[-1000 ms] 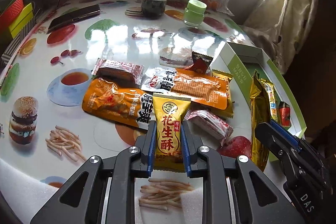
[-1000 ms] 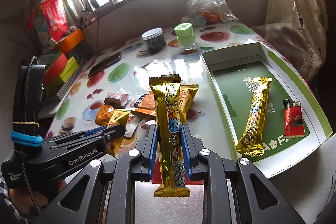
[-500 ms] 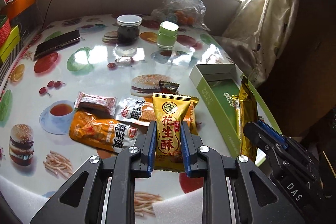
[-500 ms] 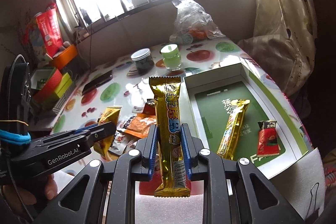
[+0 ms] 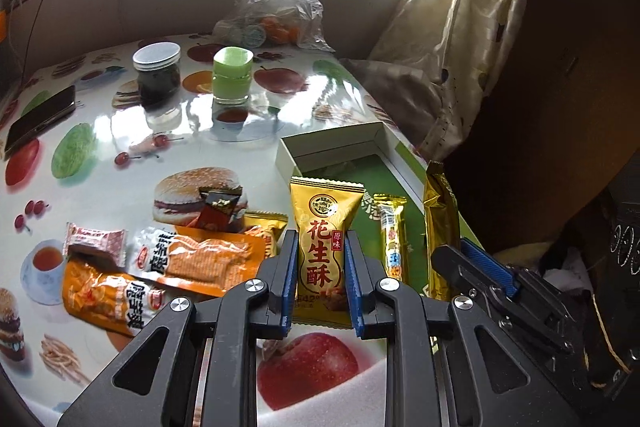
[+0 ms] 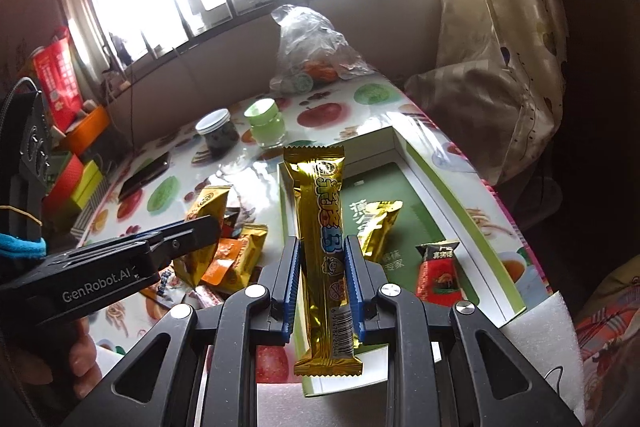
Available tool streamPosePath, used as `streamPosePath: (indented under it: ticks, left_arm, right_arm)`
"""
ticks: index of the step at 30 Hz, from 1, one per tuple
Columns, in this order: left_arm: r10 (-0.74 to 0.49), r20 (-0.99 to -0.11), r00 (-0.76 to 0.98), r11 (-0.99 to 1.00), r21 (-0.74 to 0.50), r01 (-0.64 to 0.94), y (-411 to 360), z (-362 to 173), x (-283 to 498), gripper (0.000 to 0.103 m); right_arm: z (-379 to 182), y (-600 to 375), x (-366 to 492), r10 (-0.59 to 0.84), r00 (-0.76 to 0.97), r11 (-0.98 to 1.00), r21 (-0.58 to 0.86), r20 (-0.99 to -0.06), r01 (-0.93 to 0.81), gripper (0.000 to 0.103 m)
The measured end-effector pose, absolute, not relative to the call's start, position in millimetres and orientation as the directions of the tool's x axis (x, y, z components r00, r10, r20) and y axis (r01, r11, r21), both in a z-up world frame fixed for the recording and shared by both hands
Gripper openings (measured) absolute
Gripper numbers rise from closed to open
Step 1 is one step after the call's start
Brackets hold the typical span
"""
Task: Organize snacks
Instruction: 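Carry the gold bar with the right gripper while the left gripper carries the yellow packet to the box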
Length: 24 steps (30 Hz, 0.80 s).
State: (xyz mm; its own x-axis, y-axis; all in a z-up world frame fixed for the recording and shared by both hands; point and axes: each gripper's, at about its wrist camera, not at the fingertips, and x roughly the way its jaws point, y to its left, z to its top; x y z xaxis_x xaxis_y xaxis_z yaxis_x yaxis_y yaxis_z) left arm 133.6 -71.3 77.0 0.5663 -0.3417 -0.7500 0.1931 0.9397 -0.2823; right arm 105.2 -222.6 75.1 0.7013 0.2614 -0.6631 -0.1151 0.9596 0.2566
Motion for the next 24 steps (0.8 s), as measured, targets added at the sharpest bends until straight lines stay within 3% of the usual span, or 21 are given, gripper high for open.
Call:
streamPosePath:
  ticks: [10,24]
  left_arm:
    - [-0.401,-0.766,0.502,0.916,-0.331,0.226,-101,63,164,0.023]
    - [-0.376,-0.808,0.454,0.924,-0.291,0.247,-131,37,184,0.023]
  right_arm:
    - [50,-244,118,0.202,0.667,0.971,0.234,-0.717,-0.043,0.021]
    - [28,-260,134,0.118,0.639,0.984,0.178,-0.760,0.029,0.021]
